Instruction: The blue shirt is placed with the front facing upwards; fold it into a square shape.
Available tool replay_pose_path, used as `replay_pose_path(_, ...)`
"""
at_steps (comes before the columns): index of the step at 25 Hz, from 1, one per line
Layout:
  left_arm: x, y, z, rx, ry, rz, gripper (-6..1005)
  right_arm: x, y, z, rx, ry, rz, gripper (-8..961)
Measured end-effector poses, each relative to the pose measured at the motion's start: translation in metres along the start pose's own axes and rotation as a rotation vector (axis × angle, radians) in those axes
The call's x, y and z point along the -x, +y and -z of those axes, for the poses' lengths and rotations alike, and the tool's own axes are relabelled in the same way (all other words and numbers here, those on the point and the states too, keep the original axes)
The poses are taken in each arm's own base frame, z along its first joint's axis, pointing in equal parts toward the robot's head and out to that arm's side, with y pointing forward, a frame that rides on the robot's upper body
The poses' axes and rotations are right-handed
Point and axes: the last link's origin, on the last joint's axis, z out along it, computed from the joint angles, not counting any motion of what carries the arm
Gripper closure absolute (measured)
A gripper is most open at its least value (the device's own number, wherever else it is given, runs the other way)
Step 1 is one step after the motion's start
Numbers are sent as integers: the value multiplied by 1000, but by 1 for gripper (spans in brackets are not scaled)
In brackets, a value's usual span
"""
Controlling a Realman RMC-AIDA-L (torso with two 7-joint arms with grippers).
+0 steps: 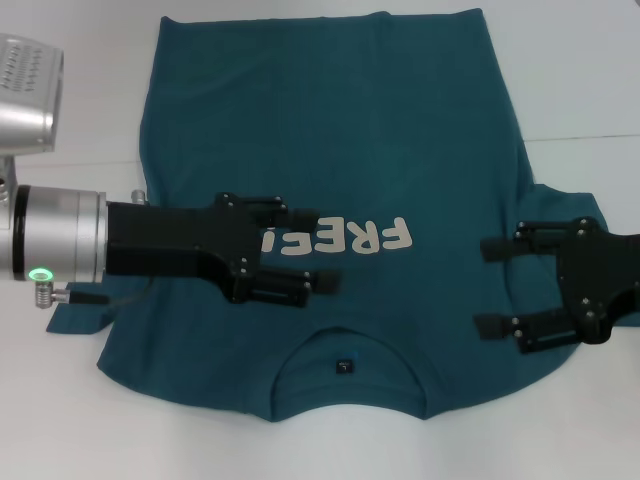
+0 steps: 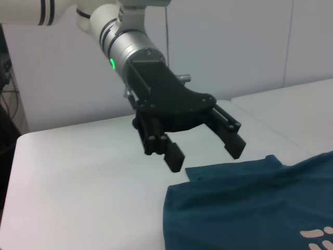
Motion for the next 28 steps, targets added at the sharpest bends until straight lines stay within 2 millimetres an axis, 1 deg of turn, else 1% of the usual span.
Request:
replay_pose_path(8,2,3,-9,25,-36,-25,166,-7,-1,3,-18,-33,-14,35)
replay_pose_path(17,1,6,-13,46,-43,-42,167,-8,-2,6,-33,-39,-18,38)
replay_pose_path(28,0,7,-15,38,-40,-42,165,-9,-2,7,-38,-42,-24,38)
